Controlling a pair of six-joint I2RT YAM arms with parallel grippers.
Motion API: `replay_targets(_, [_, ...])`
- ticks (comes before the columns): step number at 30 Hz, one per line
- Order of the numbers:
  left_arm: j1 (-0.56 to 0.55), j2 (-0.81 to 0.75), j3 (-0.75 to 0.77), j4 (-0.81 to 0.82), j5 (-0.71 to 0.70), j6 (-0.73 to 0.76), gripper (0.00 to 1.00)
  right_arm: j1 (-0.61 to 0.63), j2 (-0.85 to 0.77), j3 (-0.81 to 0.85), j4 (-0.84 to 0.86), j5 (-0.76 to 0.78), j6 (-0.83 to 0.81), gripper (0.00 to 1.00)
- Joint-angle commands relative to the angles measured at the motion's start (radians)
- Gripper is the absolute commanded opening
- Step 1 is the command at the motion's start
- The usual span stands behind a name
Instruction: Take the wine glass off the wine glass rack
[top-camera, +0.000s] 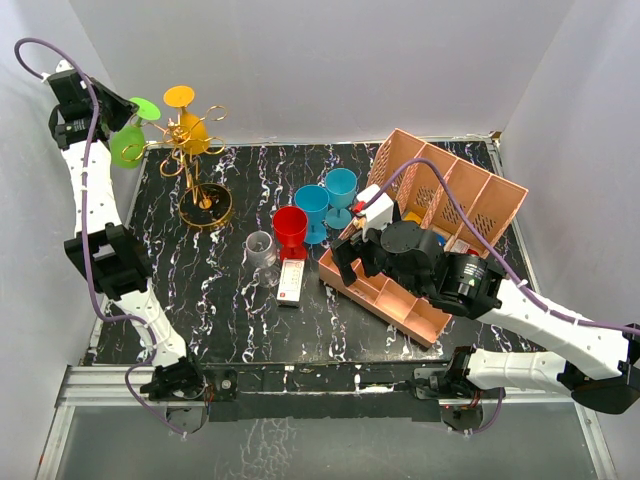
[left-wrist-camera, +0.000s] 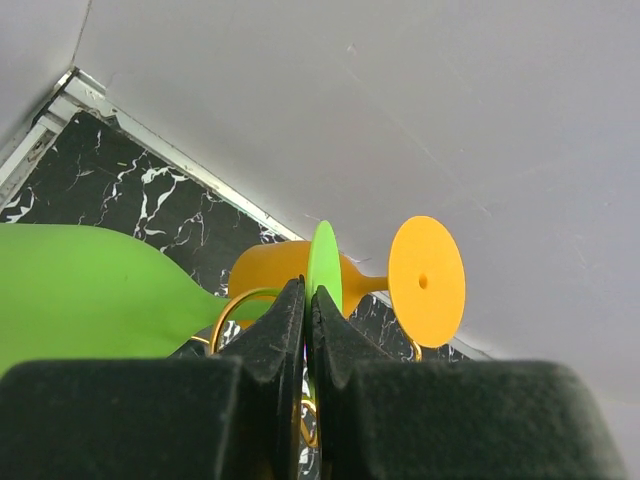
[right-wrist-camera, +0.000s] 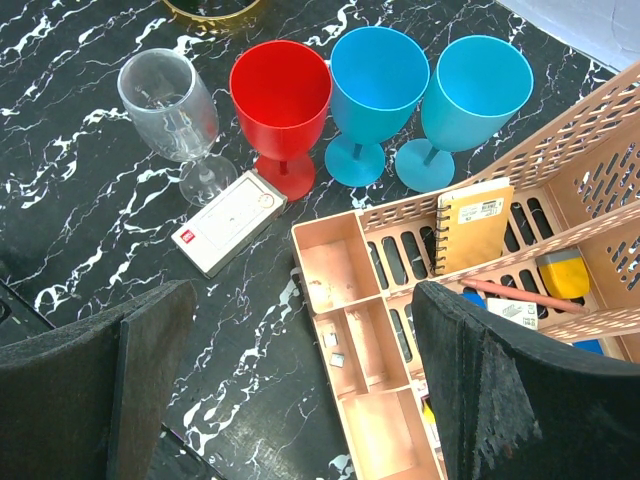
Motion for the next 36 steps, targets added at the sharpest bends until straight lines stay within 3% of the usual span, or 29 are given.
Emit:
replay_targets(1, [0.01,-0.08,-0.002,0.03,0.024,-0.047,0.0,-0.006,-0.027,0.047,0.053,0.013,-0.001,0.99])
replay_targets(23, [0.01,-0.207,-0.172,0.12,0.117,-0.165,0.0,-0.006,-0.058,0.042,0.054,0.001,0.009,0.99])
replay_targets(36, [0.01,-0.193,-0.191,0.149,0.137,-0.189,0.0,-0.007,-0.055,0.036,0.054,-0.002,0.013,0.99])
